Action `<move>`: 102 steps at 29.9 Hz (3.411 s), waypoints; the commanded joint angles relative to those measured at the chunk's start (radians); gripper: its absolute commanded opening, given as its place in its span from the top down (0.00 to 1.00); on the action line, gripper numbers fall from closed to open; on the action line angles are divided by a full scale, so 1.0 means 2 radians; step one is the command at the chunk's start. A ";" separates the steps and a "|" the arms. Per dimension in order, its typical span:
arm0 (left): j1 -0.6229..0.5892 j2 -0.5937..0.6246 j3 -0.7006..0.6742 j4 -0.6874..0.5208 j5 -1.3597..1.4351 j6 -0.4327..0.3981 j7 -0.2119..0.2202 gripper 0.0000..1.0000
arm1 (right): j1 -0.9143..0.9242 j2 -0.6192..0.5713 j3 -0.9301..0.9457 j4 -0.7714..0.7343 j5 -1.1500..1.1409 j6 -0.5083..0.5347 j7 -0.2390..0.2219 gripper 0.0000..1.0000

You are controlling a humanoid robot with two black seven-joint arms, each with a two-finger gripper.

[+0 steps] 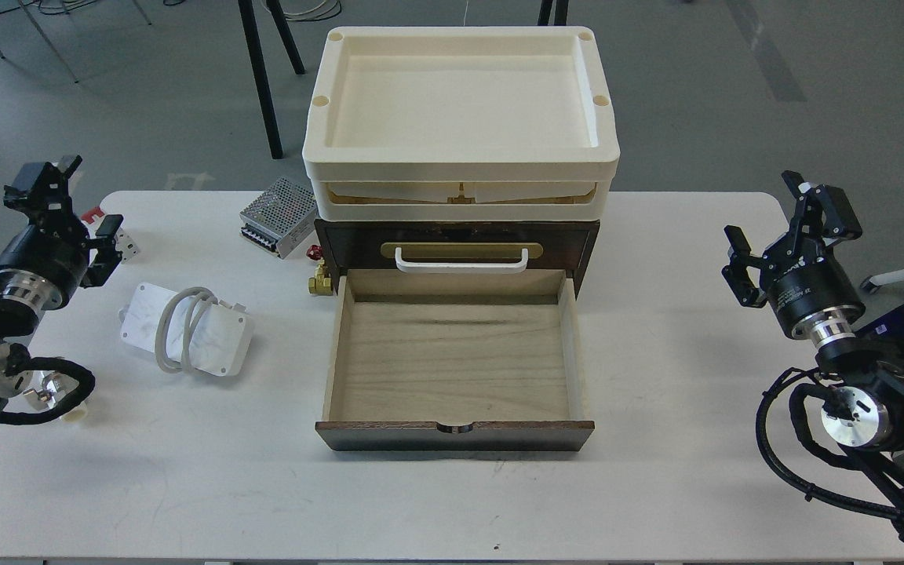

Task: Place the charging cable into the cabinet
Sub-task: 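Raise the left gripper and swing it toward the white charger, then lower the left gripper onto the white charger with coiled cable, then close the left gripper on the charger and lift it up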

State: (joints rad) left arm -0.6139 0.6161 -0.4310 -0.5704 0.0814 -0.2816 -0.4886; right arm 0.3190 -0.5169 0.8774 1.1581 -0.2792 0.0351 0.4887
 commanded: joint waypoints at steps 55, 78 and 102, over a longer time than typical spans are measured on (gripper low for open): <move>-0.050 0.153 0.156 -0.139 0.742 0.107 0.000 0.01 | 0.000 0.000 0.000 0.000 0.000 0.000 0.000 0.01; -0.028 0.062 0.160 -0.045 0.735 0.145 0.000 0.26 | 0.001 0.000 0.000 0.000 0.000 0.000 0.000 0.01; -0.030 0.071 0.182 -0.053 0.739 0.147 0.000 1.00 | 0.001 0.000 0.000 0.000 0.000 0.000 0.000 0.01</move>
State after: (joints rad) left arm -0.6733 0.7529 -0.0673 -0.6689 1.5614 0.0122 -0.4886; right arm 0.3200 -0.5170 0.8774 1.1582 -0.2792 0.0350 0.4887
